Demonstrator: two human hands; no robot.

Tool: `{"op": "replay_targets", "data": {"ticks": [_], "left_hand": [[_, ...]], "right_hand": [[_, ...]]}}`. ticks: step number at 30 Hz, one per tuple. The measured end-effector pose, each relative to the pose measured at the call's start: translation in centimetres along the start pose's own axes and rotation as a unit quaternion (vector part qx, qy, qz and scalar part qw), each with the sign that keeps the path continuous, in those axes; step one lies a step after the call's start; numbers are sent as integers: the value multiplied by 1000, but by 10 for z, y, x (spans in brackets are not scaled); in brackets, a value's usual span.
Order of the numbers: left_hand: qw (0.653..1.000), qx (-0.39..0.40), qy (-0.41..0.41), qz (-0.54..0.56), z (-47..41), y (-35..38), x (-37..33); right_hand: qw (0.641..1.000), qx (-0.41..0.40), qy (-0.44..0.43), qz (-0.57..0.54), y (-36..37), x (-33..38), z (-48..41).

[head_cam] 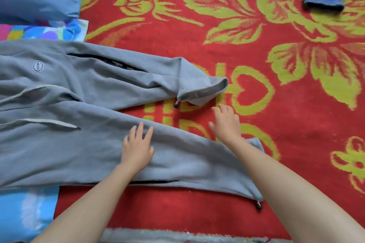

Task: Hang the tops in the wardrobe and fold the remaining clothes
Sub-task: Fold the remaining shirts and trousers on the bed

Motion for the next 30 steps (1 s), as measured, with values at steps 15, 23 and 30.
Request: {"op": "replay_targets", "data": {"ticks": [15, 23, 30], "left_hand": [[999, 9, 1, -41, -104, -17, 43], [999, 4, -7, -42, -118, -26, 27], [996, -73, -8, -52, -124, -28, 33]], "right_hand": [[974, -208, -12, -94, -76, -7, -84], [935, -163, 211, -231, -103, -93, -133], [921, -41, 222, -318, -28, -102, -115]]}}
Point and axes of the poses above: each hand's wrist, its own z-axis away from the middle knuckle, its own y-axis out of the palm, x = y × z, the point moved 8 cm from there along -z, towards the middle knuckle, and after that the axes turned 10 degrees about -z, right-handed, at the moved point
